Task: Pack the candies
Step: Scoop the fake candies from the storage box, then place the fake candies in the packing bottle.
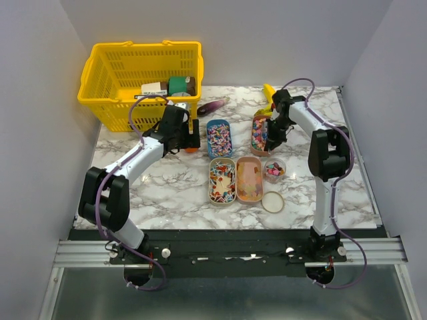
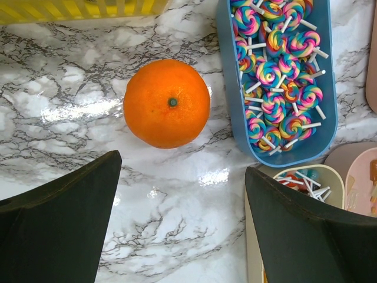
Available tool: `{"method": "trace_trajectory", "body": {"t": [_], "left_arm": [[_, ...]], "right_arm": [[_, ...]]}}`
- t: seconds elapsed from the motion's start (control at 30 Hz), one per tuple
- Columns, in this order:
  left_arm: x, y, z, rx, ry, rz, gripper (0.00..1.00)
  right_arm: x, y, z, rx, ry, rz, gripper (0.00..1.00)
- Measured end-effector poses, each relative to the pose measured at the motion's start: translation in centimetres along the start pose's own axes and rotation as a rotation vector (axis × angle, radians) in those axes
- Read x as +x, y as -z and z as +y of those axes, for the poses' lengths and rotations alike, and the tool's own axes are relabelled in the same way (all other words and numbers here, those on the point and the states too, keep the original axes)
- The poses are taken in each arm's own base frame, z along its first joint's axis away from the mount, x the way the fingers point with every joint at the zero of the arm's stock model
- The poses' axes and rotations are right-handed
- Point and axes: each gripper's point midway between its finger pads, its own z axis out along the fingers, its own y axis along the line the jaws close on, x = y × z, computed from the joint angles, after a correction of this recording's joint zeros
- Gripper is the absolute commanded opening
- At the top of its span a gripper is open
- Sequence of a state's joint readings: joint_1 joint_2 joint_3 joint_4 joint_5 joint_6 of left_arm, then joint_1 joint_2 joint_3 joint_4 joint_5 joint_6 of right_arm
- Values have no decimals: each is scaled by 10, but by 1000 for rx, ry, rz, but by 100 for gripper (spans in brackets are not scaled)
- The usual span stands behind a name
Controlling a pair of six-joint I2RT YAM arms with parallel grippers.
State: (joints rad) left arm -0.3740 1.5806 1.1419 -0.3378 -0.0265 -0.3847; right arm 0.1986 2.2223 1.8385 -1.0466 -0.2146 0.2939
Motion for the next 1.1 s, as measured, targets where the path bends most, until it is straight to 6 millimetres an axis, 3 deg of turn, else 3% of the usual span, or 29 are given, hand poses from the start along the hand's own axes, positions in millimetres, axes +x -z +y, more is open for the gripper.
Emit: {"method": "trace_trajectory", "body": {"t": [0.27,0.47,0.63,0.83,1.1], "left_arm": [[-1,0,3,-5,4,-1,99],[-1,0,3,-4,5,-1,99],[-1,0,2,-3,5,-2,99],[3,-2,1,8,13,3,99],[7,-3,-4,36,31,13,99]], "right_arm": [[9,16,3,3,31,-29,1],[14,57,13,-26,56,-113,1],[30,86,19,-56,75,-169,1],[67,98,19,-89,76,-154,1],[146,102,14,-164,33,-70,1]]}}
